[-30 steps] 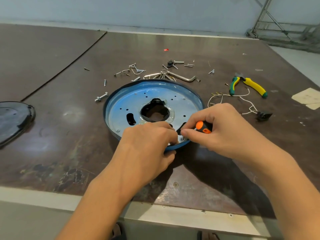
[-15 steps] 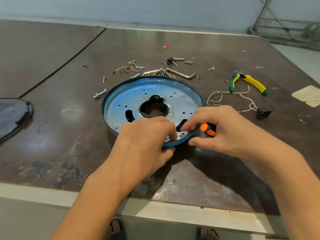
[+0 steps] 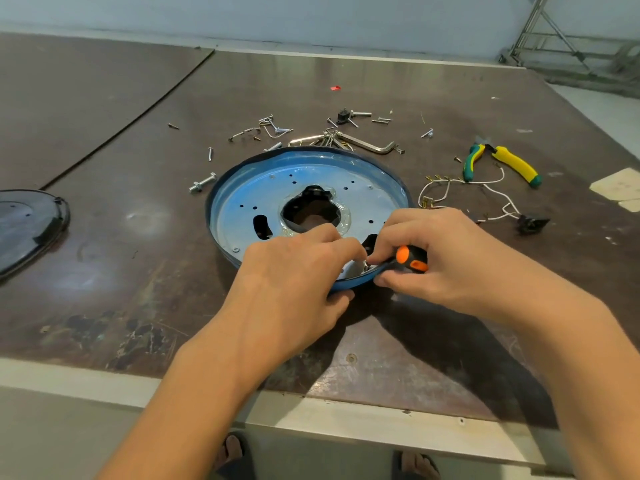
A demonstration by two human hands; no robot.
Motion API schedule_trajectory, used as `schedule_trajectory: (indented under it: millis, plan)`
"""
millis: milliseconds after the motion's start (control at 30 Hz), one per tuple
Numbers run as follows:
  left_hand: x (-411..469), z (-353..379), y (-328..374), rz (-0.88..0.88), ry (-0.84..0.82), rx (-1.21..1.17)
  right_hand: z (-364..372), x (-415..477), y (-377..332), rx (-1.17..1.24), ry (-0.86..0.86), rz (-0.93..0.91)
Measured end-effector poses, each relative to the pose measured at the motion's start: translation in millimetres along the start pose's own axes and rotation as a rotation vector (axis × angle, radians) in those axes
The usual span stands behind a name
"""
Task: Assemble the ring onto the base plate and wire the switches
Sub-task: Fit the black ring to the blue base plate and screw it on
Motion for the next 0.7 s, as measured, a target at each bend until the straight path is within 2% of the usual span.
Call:
schedule_trajectory:
  millis: [400, 700]
  plan:
    - [-1, -2, 1, 0.042, -0.040, 0.016, 1, 2, 9, -0.053, -0.022, 0.075]
    - [-3, -4, 2, 0.093, 0.007, -0.042, 7, 5, 14, -0.092, 0.052, 0.078]
Point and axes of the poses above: each hand's wrist, its own x-axis towards the middle knuckle, its own z-axis out of the palm, y = z × x, the point moved 4 cm from there along x, towards the middle knuckle, and after that the axes turned 15 degrees about z, right-handed, at the moved point
